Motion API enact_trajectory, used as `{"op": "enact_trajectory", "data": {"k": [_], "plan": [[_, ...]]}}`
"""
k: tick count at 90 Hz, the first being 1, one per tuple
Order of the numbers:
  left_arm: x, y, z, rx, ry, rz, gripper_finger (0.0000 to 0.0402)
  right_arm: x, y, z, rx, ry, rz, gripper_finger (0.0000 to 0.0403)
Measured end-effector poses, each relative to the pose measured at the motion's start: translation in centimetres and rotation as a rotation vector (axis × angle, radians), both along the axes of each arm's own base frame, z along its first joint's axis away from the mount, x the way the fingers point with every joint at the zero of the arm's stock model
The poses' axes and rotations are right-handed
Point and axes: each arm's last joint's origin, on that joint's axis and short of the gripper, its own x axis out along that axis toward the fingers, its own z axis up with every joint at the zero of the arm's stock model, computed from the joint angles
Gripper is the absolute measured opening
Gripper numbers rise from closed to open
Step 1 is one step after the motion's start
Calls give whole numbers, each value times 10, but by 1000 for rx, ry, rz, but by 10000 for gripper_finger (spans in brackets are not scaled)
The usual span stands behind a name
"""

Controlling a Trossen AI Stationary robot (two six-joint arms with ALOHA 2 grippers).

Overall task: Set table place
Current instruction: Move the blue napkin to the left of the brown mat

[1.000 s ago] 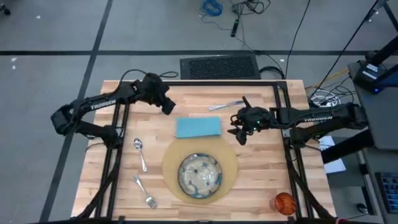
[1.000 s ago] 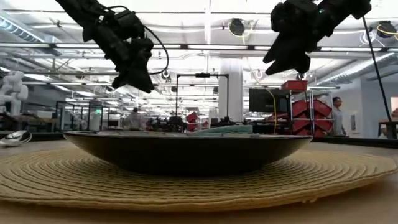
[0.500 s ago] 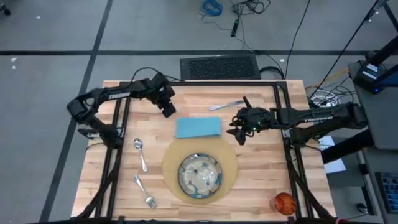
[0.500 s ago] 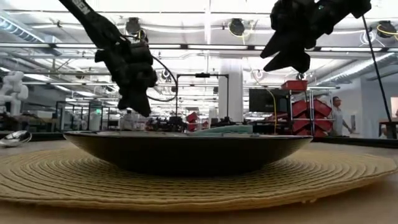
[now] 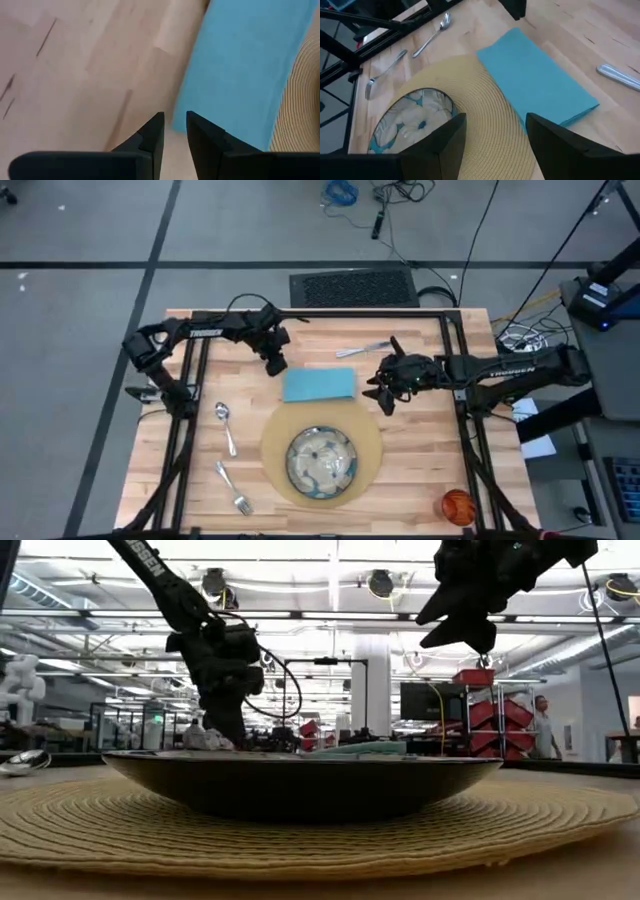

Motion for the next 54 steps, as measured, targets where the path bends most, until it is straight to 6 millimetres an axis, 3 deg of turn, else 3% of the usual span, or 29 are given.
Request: {"op": "enact_trajectory", "data": {"k": [54], "plan": [[17,-15,-12,85,86,-57,66,0,0,0,-7,2,5,196]]}}
